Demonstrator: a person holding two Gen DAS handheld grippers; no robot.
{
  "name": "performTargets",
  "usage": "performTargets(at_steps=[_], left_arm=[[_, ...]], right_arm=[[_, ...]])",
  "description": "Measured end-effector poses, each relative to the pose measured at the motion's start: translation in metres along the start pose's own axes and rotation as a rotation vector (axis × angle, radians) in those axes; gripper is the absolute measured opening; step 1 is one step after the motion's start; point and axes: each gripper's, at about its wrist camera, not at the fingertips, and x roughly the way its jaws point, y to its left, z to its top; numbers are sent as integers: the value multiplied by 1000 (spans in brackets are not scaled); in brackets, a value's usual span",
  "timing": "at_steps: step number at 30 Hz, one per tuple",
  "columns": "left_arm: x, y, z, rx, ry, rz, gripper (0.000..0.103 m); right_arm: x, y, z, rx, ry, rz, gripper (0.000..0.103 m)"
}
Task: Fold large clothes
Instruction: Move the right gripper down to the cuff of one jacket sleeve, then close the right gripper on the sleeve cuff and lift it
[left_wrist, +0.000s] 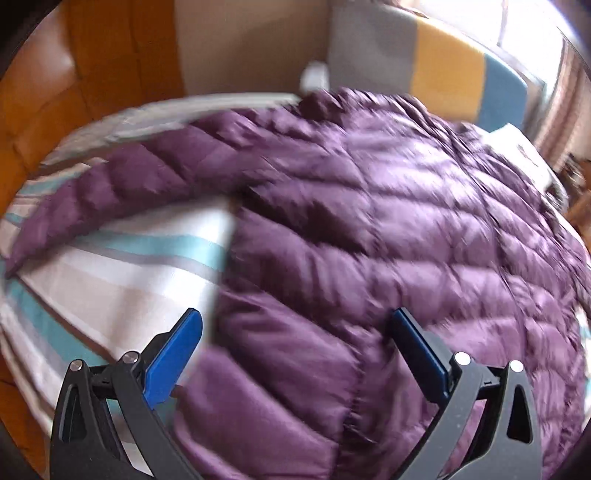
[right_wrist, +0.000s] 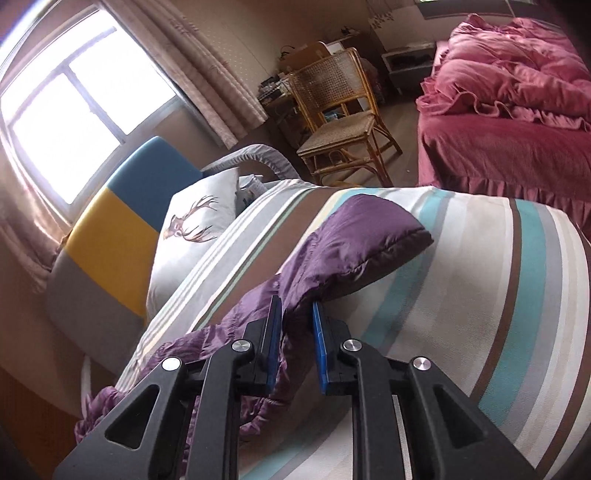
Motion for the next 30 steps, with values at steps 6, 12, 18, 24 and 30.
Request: performTargets(at_steps=[6, 12, 18, 24, 30], left_arm=[[8, 5, 7, 60, -36, 156, 101], [22, 10, 6, 39, -25, 114, 101], [19, 13, -1, 31, -37, 109, 101], [17, 13, -4, 40, -46, 124, 101], [17, 6, -4, 60, -56, 155, 101]], right_arm=[[-10, 55, -14, -167, 16, 56, 17], [-14, 123, -53, -326, 84, 149, 6], [-13, 130, -71, -301, 147, 150, 10], [-1, 45, -58, -47, 160, -44, 63], [24, -15, -35, 126, 135, -184, 63]])
